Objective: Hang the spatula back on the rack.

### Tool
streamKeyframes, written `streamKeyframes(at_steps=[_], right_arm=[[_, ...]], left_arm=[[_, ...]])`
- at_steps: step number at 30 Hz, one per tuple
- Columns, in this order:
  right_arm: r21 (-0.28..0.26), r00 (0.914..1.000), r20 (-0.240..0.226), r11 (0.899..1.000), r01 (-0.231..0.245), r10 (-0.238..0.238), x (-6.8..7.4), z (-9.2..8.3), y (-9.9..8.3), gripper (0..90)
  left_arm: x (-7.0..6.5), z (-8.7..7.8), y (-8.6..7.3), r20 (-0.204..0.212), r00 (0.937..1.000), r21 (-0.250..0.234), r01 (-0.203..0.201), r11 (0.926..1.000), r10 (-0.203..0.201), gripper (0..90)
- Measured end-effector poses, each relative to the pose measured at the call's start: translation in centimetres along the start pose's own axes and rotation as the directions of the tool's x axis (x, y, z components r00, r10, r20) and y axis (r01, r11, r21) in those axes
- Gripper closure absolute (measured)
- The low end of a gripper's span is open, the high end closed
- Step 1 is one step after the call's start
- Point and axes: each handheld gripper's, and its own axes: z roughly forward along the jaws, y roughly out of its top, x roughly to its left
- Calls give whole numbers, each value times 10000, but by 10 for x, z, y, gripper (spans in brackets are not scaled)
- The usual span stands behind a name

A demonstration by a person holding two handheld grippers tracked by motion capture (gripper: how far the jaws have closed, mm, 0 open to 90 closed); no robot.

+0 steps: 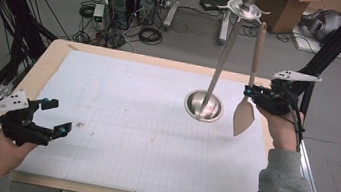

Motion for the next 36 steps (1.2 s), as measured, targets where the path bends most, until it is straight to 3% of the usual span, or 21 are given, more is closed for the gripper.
streamKeyframes(at_steps=[13,36], right_arm=[[65,9995,113,9996,289,-290,3,17,6,785],[-34,9999,19,9999,155,-154,7,39,14,778]], left_arm=[[2,-5,-2,-68,9999,-16,84,10000,-84,17],[1,-11,-4,-189,9997,-83,156,9998,-157,17]])
